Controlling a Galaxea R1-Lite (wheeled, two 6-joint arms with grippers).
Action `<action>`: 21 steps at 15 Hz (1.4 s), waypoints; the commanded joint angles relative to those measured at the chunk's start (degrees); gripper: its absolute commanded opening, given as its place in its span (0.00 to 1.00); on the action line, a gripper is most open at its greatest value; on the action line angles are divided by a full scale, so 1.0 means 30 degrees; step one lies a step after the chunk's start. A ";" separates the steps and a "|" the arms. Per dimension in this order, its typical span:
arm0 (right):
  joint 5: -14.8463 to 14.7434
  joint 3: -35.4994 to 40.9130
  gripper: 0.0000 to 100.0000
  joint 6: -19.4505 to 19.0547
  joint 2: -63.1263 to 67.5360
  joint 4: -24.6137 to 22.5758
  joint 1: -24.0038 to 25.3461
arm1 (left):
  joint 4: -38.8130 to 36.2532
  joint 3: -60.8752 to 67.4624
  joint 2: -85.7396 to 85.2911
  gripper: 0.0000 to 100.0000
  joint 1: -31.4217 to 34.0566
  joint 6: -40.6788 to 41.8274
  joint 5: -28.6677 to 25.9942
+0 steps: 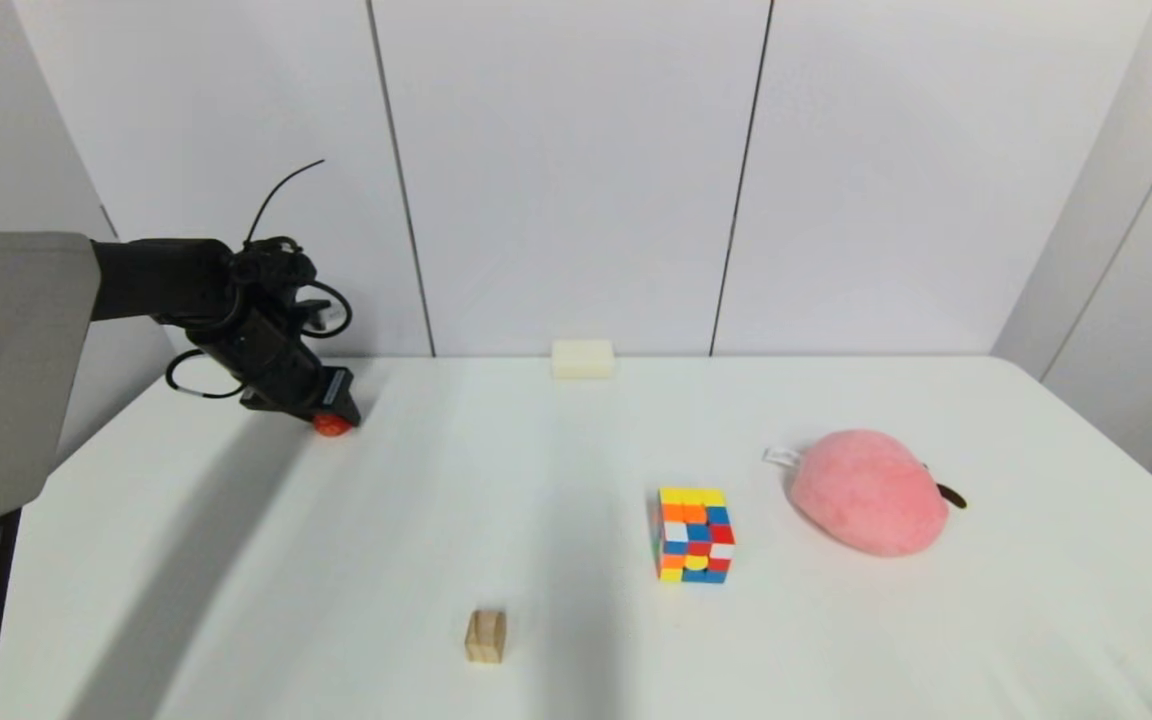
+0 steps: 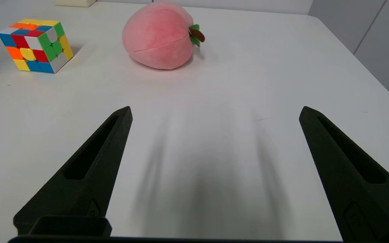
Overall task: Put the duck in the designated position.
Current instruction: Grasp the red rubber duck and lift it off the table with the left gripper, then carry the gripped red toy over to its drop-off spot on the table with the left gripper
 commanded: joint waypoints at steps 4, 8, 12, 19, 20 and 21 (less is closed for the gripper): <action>-0.0016 0.0000 1.00 -0.0012 0.0026 0.0006 0.0006 | 0.0061 -0.0216 -0.1319 0.00 -0.0031 -0.0010 -0.0132; -0.0016 0.0000 1.00 -0.0012 0.0026 0.0006 0.0006 | 0.0090 -0.0070 -0.4190 0.00 -0.0910 0.0020 -0.0220; -0.0016 0.0000 1.00 -0.0012 0.0026 0.0006 0.0006 | -0.0203 -0.0187 -0.7091 0.00 -0.3459 -0.0039 -0.0161; 0.0014 0.0000 1.00 -0.0012 0.0026 0.0006 0.0006 | -0.2488 -0.0158 -0.7706 0.00 -0.9699 0.0781 -0.0044; 0.0014 0.0000 1.00 -0.0012 0.0026 0.0006 0.0006 | -0.3103 -0.0158 -0.7413 0.00 -1.0519 0.0869 -0.0015; 0.0014 0.0000 1.00 -0.0012 0.0026 0.0006 0.0006 | -0.3894 -0.0158 -0.7032 0.00 -1.1193 0.0899 -0.0015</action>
